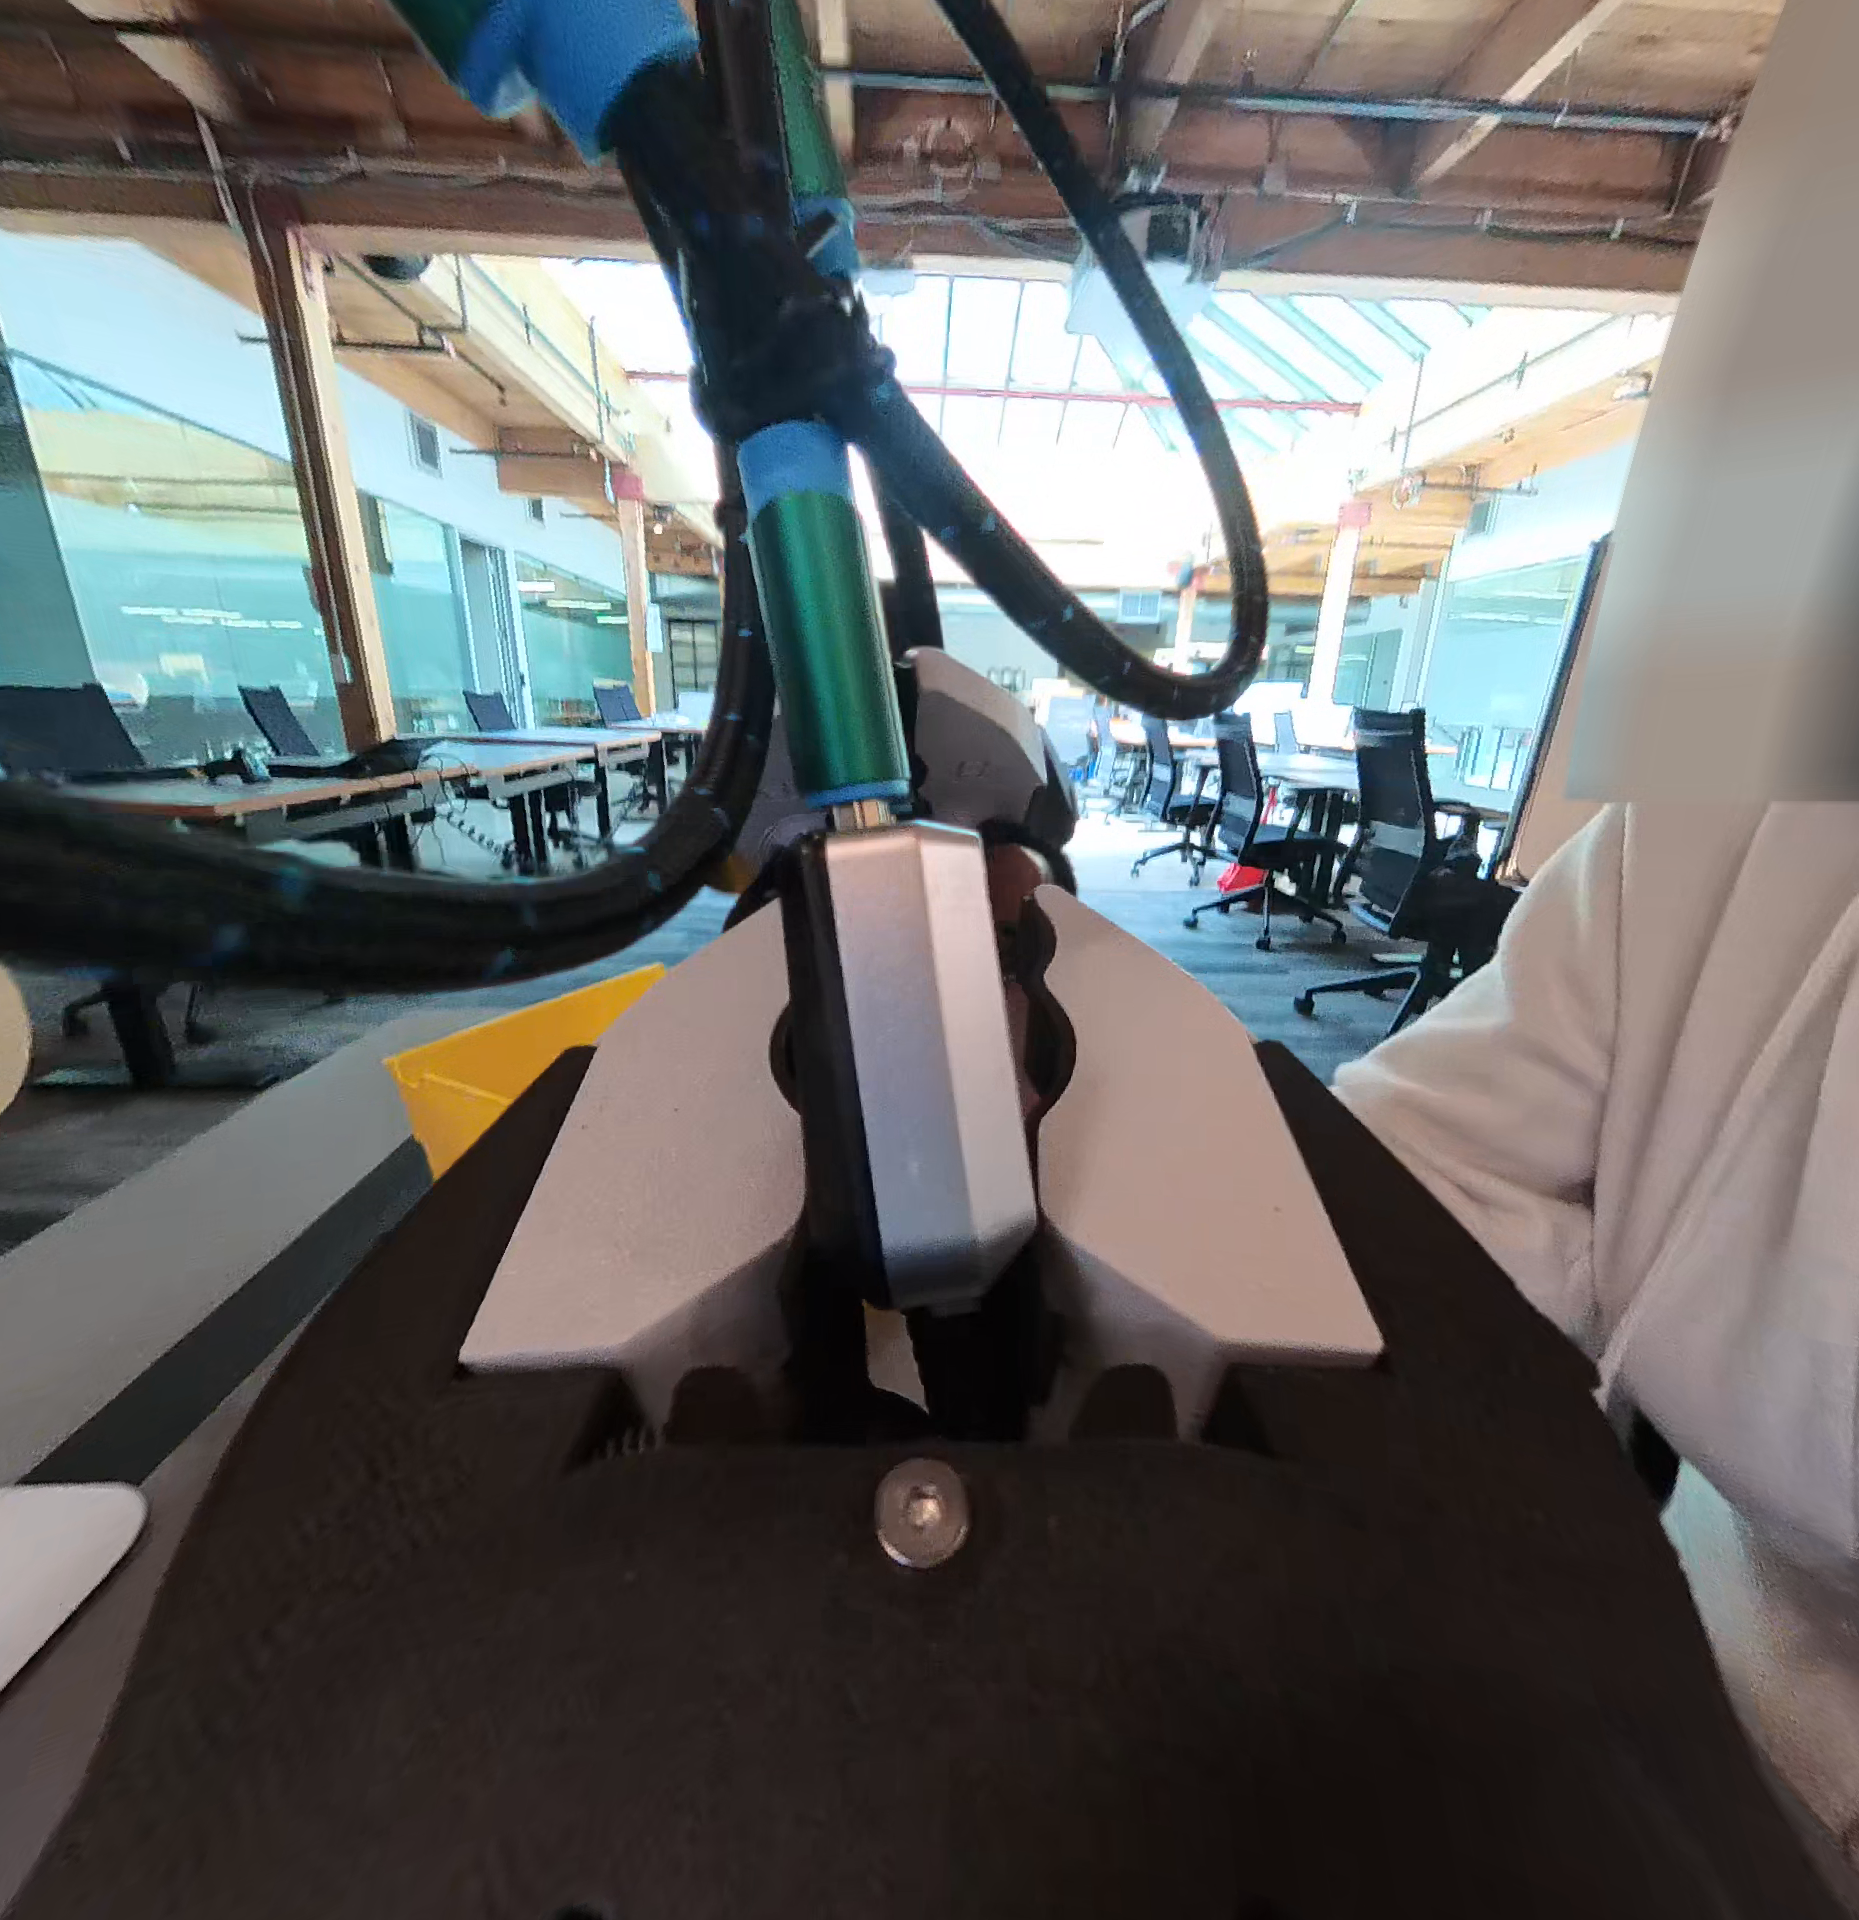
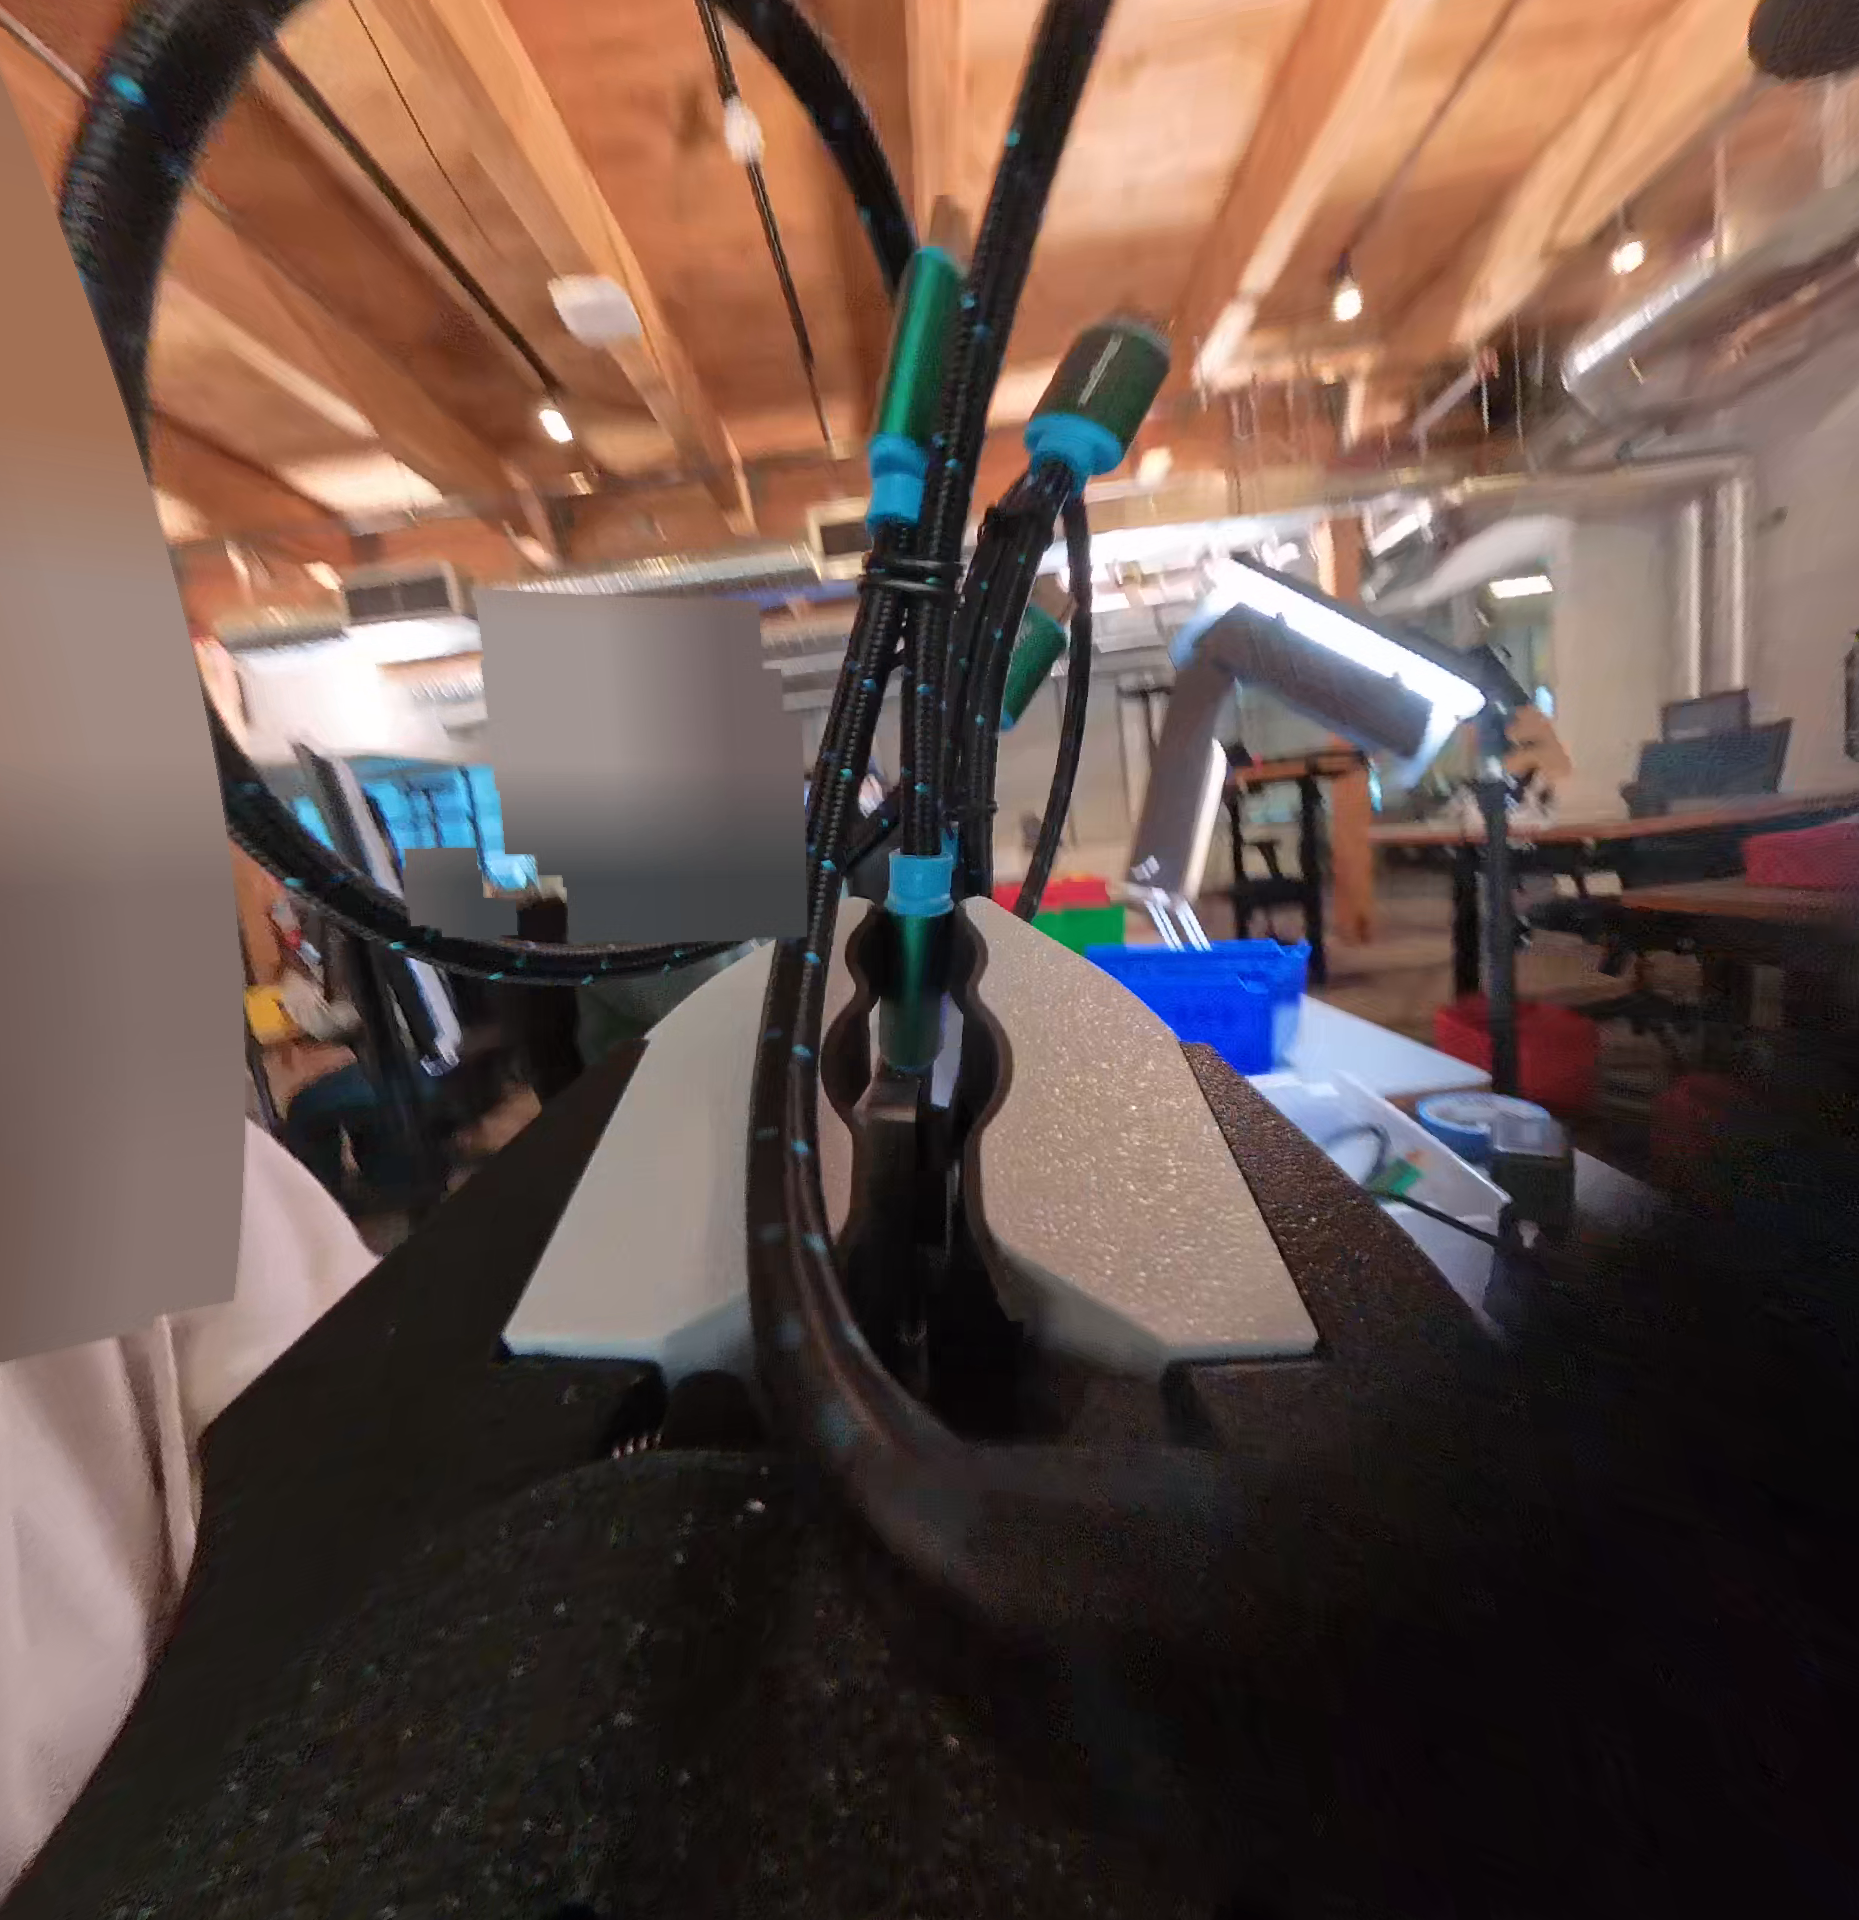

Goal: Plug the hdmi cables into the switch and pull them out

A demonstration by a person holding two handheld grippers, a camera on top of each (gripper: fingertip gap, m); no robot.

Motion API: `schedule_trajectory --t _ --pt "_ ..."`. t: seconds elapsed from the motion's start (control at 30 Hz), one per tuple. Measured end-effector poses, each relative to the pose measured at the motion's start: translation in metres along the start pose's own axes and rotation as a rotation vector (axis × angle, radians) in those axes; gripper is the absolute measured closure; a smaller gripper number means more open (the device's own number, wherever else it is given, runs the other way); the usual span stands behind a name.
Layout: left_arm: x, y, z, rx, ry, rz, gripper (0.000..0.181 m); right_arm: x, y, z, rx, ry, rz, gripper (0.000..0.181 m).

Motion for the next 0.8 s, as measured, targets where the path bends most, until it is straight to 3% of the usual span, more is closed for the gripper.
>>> schedule_trajectory --t 0.23,0.47,0.57,0.8 --pt "0.007 0.004 0.003 0.059 0.003 0.077 0.147 -0.005 -0.003 0.012 0.206 0.059 0.06 0.167" --pt "0.009 0.026 -0.015 0.259 -0.033 0.073 0.147 -0.012 -0.011 0.024 0.164 0.084 0.031 0.169" --pt "0.014 0.031 -0.02 0.23 -0.053 0.105 0.147 -0.019 -0.011 0.033 0.167 0.1 0.02 0.169" --pt "0.022 0.013 -0.004 -0.025 -0.127 0.121 0.145 -0.032 0.008 0.027 0.027 0.058 -0.121 0.169"
Point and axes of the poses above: each gripper's, where its closed fingertips meet, z back along the fingers, y out of its underside, x = y × z across the jaws, the point moved 8 cm from there along z, back along the fingers, and after that the axes turned 3 degrees about -y, right-handed, at the moved point
